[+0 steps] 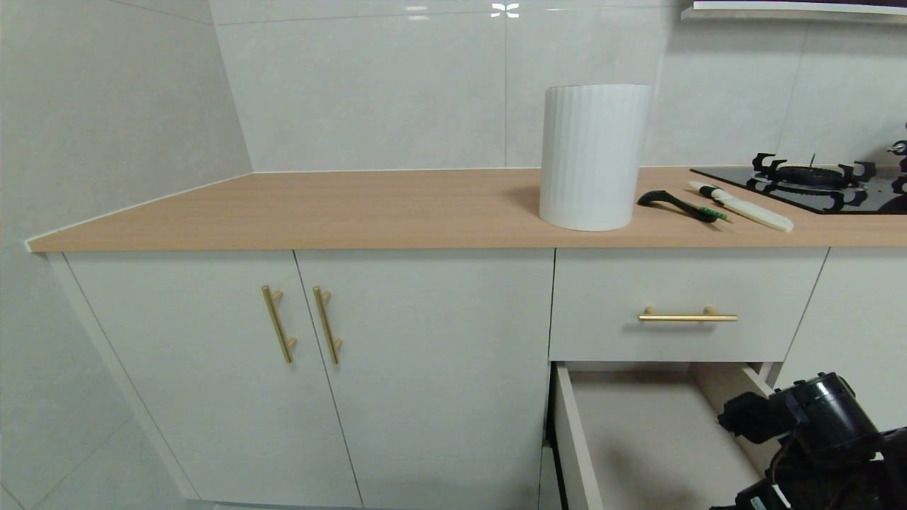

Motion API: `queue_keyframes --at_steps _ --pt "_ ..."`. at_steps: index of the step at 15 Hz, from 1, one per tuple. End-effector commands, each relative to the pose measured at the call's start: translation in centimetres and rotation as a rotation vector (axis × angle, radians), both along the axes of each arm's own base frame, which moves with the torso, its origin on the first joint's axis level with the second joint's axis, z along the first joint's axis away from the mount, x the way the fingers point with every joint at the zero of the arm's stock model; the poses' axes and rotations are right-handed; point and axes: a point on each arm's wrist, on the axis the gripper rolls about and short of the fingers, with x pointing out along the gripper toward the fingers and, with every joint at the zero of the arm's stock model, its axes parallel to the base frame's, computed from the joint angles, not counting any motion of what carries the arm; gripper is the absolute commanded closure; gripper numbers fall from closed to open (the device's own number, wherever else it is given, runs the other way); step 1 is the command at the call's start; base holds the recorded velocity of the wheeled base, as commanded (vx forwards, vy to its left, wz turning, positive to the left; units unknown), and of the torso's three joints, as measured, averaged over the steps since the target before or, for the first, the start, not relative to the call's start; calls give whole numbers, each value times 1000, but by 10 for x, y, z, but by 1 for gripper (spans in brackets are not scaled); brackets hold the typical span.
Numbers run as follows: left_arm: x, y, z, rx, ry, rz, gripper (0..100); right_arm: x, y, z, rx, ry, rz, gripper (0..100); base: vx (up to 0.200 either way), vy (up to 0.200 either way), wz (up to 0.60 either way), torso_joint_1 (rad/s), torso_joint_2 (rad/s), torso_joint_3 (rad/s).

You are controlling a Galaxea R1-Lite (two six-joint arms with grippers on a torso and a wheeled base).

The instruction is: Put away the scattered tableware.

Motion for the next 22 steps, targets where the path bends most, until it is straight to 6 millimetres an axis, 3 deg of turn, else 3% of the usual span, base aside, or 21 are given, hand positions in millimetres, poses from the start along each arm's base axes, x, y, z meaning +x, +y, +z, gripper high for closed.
queue_keyframes --at_steps 1,3,6,9,14,22 --pt "0 0 0 0 0 0 0 -14 2 12 -17 3 63 0 0 0 0 0 0 0" --pt "0 0 0 0 0 0 0 -26 3 18 -50 51 125 0 0 0 0 0 0 0" --pt "0 0 0 0 0 0 0 -18 7 27 -24 12 96 0 0 0 0 0 0 0" --pt "0 0 0 0 0 0 0 -3 13 52 123 -99 -58 0 0 0 0 0 0 0" --pt "0 0 0 0 0 0 0 -6 9 79 245 -203 -80 0 0 0 0 0 0 0" --pt "0 0 0 0 0 0 0 -5 10 81 256 -233 -79 0 0 0 0 23 -106 -105"
